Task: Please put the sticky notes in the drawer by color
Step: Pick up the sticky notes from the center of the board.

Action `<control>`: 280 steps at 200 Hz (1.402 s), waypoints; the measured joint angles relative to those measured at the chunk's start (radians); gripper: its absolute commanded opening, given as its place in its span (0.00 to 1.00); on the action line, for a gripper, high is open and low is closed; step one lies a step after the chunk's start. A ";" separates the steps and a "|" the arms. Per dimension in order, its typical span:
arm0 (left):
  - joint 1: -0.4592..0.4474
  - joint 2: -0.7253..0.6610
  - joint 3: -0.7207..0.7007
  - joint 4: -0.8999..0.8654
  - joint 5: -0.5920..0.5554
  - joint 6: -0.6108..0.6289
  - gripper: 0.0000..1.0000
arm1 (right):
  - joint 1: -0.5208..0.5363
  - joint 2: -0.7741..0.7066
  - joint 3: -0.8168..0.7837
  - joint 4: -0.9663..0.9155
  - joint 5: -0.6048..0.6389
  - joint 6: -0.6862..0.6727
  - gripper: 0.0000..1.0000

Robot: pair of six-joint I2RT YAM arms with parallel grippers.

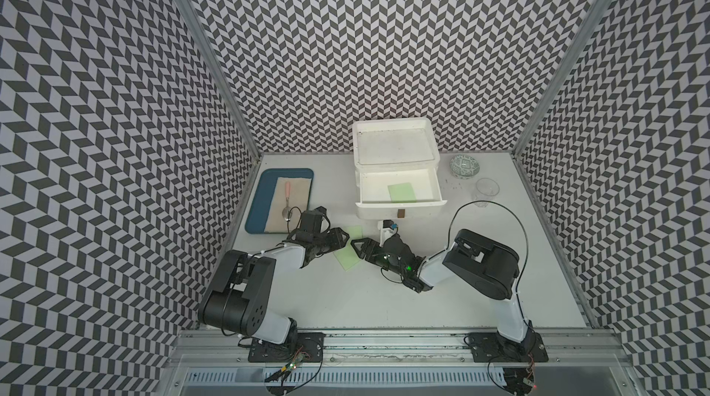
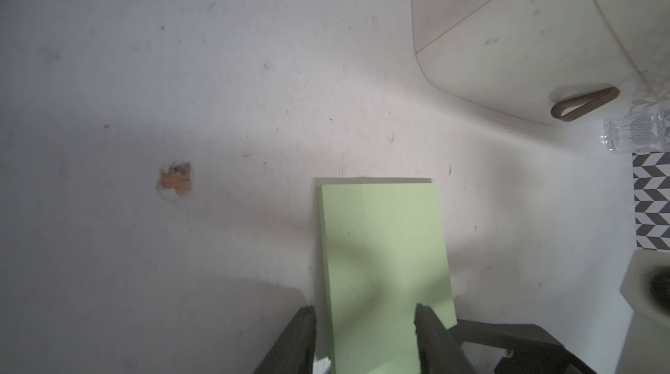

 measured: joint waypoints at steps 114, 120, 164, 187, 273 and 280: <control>0.002 -0.001 -0.043 0.061 0.058 -0.013 0.38 | -0.020 0.041 -0.026 0.128 0.014 0.108 0.58; 0.002 -0.001 -0.043 0.061 0.059 -0.013 0.38 | -0.023 0.044 -0.026 0.131 0.015 0.110 0.56; 0.002 -0.001 -0.047 0.065 0.069 -0.015 0.37 | -0.033 0.072 -0.021 0.159 0.003 0.113 0.32; 0.002 -0.001 -0.049 0.066 0.074 -0.016 0.37 | -0.037 0.077 -0.026 0.181 0.002 0.113 0.20; 0.002 -0.027 -0.058 0.049 0.066 -0.015 0.45 | -0.040 0.059 -0.086 0.235 0.030 0.102 0.26; 0.002 -0.028 -0.057 0.047 0.063 -0.015 0.46 | -0.041 0.054 -0.086 0.221 0.039 0.091 0.26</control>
